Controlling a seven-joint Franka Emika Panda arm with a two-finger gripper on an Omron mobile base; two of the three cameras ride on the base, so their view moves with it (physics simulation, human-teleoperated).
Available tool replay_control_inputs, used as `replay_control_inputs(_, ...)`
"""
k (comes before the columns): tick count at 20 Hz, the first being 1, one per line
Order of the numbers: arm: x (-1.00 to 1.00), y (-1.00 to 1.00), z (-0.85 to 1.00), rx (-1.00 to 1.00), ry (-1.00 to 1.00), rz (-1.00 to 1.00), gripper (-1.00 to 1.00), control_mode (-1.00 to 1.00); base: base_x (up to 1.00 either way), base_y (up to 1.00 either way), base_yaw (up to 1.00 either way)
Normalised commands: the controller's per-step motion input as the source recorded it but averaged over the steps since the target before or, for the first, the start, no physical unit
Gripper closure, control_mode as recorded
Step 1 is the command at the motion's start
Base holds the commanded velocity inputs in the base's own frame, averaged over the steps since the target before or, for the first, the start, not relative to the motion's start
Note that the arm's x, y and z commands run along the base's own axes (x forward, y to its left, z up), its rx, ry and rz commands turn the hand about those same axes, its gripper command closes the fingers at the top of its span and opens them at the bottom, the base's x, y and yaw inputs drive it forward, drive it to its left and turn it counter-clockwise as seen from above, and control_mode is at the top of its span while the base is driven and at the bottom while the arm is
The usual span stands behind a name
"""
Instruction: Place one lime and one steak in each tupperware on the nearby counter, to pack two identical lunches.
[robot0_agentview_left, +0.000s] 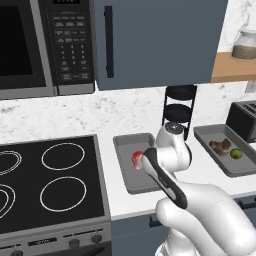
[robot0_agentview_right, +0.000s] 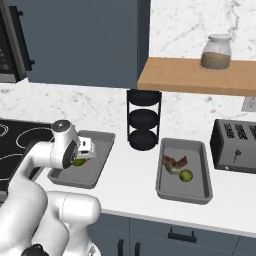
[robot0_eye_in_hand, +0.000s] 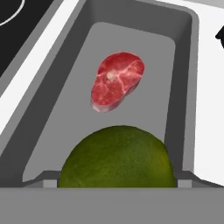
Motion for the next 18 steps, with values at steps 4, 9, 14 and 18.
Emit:
replay_control_inputs(4, 0.29, 0.20, -0.32, 0.00, 0.02, 0.00, 1.00, -1.00, 0.00, 0.00, 0.00)
replay_control_inputs(9, 0.01, -0.01, -0.51, 0.00, 0.00, -0.01, 1.00, -1.00, 0.00, 0.00, 0.00)
replay_control_inputs(14, -0.03, -0.02, -0.35, 0.00, 0.00, -0.04, -1.00, -1.00, 0.00, 0.00, 0.00)
replay_control_inputs(18, -0.03, -0.11, -0.03, 0.00, -0.01, -0.07, -1.00, -1.00, 0.00, 0.00, 0.00)
